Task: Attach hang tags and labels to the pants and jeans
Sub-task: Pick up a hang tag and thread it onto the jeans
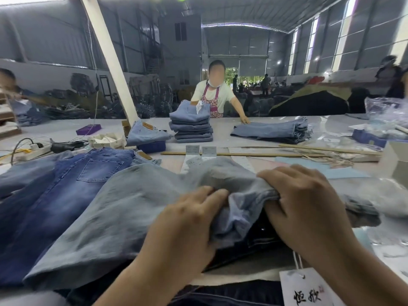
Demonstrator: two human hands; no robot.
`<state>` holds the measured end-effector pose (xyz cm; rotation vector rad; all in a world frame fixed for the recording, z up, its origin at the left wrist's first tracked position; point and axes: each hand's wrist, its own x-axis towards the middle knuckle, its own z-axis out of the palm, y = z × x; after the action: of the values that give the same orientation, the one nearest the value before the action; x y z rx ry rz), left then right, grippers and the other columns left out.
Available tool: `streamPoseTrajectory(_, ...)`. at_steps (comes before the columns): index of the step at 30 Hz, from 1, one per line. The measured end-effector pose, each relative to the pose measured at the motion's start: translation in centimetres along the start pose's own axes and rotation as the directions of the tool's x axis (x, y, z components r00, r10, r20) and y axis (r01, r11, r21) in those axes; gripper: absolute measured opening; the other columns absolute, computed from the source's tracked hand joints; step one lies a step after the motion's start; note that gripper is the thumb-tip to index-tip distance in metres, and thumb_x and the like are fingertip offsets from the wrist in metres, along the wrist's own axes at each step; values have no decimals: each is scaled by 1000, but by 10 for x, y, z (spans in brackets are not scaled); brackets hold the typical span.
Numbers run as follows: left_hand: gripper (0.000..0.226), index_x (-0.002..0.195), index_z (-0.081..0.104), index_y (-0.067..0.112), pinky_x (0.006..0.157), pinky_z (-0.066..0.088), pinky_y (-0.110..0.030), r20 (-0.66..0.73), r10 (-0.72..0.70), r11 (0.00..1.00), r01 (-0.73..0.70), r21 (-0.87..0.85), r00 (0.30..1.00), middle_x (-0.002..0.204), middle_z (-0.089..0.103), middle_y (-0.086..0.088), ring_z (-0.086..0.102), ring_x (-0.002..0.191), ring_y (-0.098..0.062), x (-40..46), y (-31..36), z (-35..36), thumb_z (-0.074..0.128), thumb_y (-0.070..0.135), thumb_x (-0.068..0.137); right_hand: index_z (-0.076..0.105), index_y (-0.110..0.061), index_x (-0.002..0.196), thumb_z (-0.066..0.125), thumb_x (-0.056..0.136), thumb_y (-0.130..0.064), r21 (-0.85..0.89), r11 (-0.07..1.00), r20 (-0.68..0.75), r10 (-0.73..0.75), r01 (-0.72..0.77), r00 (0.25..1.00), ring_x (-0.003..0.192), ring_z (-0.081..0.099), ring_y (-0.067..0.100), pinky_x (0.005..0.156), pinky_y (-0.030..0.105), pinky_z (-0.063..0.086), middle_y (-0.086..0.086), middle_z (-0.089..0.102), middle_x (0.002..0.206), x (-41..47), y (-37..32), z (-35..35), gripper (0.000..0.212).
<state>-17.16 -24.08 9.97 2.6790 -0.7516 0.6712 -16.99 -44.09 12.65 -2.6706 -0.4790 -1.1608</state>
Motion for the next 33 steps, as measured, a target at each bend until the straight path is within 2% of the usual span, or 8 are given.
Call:
streamPoseTrajectory(4,44,106,65,18,73,55,-32,-180,-25,995,6,-102,983,111,66,4,63,95,-20,8,-13,6,74,6,65,72,-13,76,71,63,-14,-51,996,-10,-68,67,998,65,61,25,68,38,52,0,68,69,2,-21,-4,13)
streamPoseTrajectory(8,38,102,60,27,82,46,-30,147,-39,984,64,-167,988,101,62,11,60,95,-14,3,-13,10,46,27,66,63,-22,63,80,41,-25,-9,988,272,-148,156,951,62,59,22,56,29,49,-2,60,66,-35,-28,24,28)
streamPoseTrajectory(12,52,121,43,61,87,47,-20,395,-13,995,53,-90,919,116,60,29,56,101,5,9,-26,-13,46,48,70,71,-27,87,73,42,-43,49,998,405,-60,43,912,84,62,19,74,31,52,-8,62,89,-45,-8,21,49)
streamPoseTrajectory(15,46,110,45,76,92,49,-24,559,-27,978,137,-156,829,112,60,38,57,105,9,12,-26,-23,50,67,65,45,-43,132,44,62,-79,-74,992,591,127,-103,797,121,33,11,115,51,11,-24,35,119,-39,14,5,79)
streamPoseTrajectory(19,68,124,41,58,105,40,-31,635,-30,999,10,35,772,128,54,27,50,124,-2,20,-14,-8,43,77,59,22,-50,147,6,41,-107,105,970,677,94,-221,730,126,5,-11,113,44,-25,-36,14,131,-44,31,-5,120)
streamPoseTrajectory(23,109,120,31,77,102,32,-25,713,-113,943,300,-141,692,130,37,50,39,120,17,36,11,-23,36,109,17,41,-45,139,5,65,-94,46,883,469,393,-467,791,126,26,0,117,43,15,-30,30,137,-50,59,-11,96)
streamPoseTrajectory(28,93,148,12,49,118,15,-42,437,-165,986,152,63,884,157,13,17,13,145,-11,52,53,21,13,95,68,42,-31,136,27,75,-88,-182,673,517,686,-717,513,120,49,23,100,43,42,-1,52,133,-63,92,-5,85)
streamPoseTrajectory(33,92,150,-13,46,114,-20,-54,465,-142,978,49,205,874,163,-14,14,-20,148,-13,53,56,75,-9,88,67,53,-27,127,70,75,-60,125,680,238,687,-723,687,110,49,17,93,35,43,-6,54,114,-68,91,-1,63)
